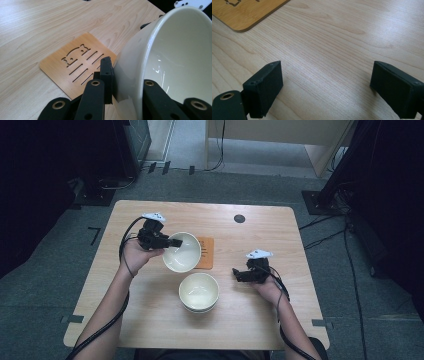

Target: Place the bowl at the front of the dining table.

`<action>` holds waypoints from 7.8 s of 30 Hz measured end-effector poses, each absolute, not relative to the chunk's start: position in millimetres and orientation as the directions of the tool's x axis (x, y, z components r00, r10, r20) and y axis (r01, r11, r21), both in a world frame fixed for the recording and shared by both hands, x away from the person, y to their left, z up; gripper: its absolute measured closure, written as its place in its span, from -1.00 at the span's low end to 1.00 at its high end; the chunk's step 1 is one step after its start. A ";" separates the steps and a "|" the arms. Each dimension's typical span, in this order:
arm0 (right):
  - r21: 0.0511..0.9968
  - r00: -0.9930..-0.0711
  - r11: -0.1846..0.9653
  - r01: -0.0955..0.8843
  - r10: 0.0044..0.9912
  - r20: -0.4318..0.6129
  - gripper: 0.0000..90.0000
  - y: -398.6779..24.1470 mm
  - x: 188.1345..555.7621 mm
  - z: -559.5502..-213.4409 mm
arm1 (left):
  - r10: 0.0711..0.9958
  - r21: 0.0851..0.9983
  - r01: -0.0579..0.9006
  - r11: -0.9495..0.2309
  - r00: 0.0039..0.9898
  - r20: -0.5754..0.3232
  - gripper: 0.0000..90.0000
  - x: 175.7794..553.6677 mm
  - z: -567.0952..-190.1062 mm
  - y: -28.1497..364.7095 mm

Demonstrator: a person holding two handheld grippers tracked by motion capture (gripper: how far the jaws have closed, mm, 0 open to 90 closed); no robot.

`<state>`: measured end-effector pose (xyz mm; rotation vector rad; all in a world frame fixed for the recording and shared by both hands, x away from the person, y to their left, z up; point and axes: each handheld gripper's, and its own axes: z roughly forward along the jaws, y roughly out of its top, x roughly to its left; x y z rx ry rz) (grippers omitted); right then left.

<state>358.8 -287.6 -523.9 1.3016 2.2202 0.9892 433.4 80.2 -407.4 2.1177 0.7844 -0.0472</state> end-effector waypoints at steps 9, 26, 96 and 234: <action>0.733 -0.497 0.322 0.599 0.868 0.024 -0.77 -287.7 358.7 -523.8 | 0.527 0.704 0.556 -0.441 0.795 -0.298 0.80 438.8 -414.8 81.1; 0.733 -0.484 0.314 0.604 0.874 0.025 -0.77 -286.8 357.6 -523.8 | 0.534 0.692 0.577 -0.435 0.784 -0.317 0.80 453.7 -429.9 74.8; 0.731 -0.497 0.321 0.602 0.867 0.028 -0.79 -285.3 356.3 -523.8 | 0.626 0.644 0.640 -0.419 0.717 -0.306 0.79 481.8 -477.0 48.9; 0.719 -0.539 0.358 0.596 0.842 0.027 -0.95 -283.5 356.7 -524.5 | 0.730 0.612 0.730 -0.306 0.592 -0.341 -0.19 439.9 -489.0 142.9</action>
